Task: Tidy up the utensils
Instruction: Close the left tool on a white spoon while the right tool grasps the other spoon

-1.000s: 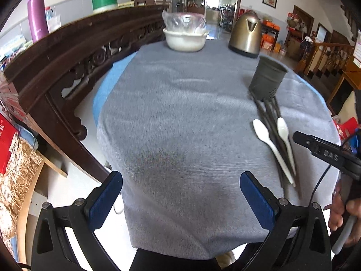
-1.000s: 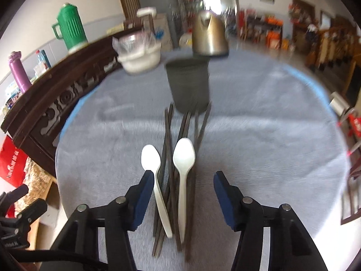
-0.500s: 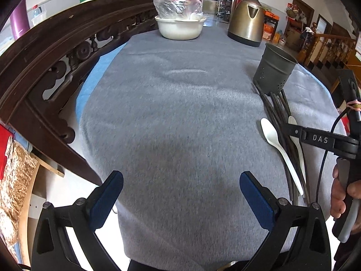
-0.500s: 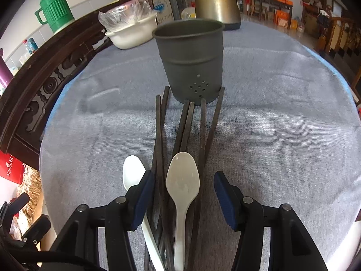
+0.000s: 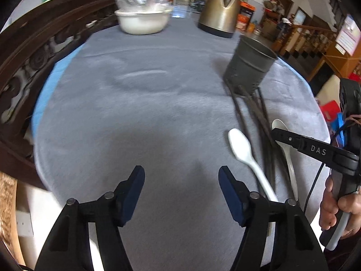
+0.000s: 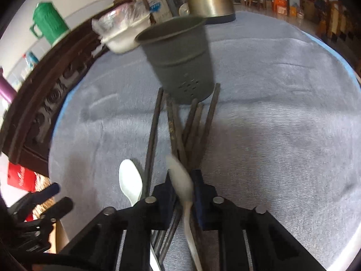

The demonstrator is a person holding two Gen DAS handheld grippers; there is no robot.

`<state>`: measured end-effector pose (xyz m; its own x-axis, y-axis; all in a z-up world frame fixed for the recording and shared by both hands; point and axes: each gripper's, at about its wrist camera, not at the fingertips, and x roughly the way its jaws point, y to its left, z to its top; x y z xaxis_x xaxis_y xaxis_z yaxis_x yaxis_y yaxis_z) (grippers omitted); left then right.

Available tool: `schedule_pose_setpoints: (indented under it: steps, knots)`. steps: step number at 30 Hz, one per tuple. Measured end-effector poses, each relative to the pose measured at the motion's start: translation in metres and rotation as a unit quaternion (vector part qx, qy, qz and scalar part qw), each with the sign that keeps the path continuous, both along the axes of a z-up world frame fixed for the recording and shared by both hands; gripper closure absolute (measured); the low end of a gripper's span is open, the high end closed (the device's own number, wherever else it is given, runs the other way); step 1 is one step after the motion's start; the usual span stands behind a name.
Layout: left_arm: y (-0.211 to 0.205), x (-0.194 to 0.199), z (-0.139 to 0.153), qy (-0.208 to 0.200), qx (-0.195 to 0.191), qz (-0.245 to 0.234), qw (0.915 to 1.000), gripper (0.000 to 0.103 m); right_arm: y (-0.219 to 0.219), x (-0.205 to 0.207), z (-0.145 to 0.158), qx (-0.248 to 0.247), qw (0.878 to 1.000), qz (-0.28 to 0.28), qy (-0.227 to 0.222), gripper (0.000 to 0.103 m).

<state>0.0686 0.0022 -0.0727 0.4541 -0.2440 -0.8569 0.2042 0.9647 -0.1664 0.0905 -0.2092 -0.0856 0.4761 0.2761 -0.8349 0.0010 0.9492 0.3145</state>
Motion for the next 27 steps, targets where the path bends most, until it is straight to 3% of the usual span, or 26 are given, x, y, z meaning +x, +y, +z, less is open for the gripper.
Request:
schedule_pose_setpoints:
  steps: [8, 12, 14, 16, 17, 19, 21, 27]
  knots:
    - [-0.04, 0.034, -0.013, 0.023, -0.042, -0.062, 0.9969, 0.034, -0.045, -0.012, 0.003, 0.042, 0.998, -0.035, -0.019, 0.092]
    - [-0.048, 0.046, -0.025, 0.048, -0.061, -0.076, 0.9941, 0.052, -0.062, -0.013, -0.001, 0.061, 0.997, -0.05, -0.017, 0.092]
    - [-0.05, 0.047, -0.024, 0.039, -0.066, -0.078, 0.994, 0.053, -0.067, -0.011, -0.007, 0.085, 0.995, -0.051, -0.006, 0.09]
    - [-0.053, 0.048, -0.027, 0.044, -0.071, -0.088, 0.9926, 0.063, -0.072, -0.011, -0.01, 0.099, 0.993, -0.056, 0.001, 0.089]
    - [-0.055, 0.049, -0.027, 0.04, -0.069, -0.088, 0.9929, 0.066, -0.074, -0.011, -0.011, 0.105, 0.993, -0.058, 0.003, 0.085]
    - [-0.059, 0.052, -0.03, 0.048, -0.077, -0.095, 0.9913, 0.087, -0.074, -0.01, -0.015, 0.113, 0.992, -0.062, 0.01, 0.069]
    - [-0.061, 0.053, -0.031, 0.051, -0.08, -0.098, 0.9907, 0.094, -0.073, -0.01, -0.018, 0.128, 0.99, -0.058, 0.016, 0.035]
    - [-0.061, 0.049, -0.025, 0.035, -0.082, -0.111, 0.9898, 0.097, -0.056, -0.007, -0.014, 0.103, 0.994, -0.026, -0.001, 0.036]
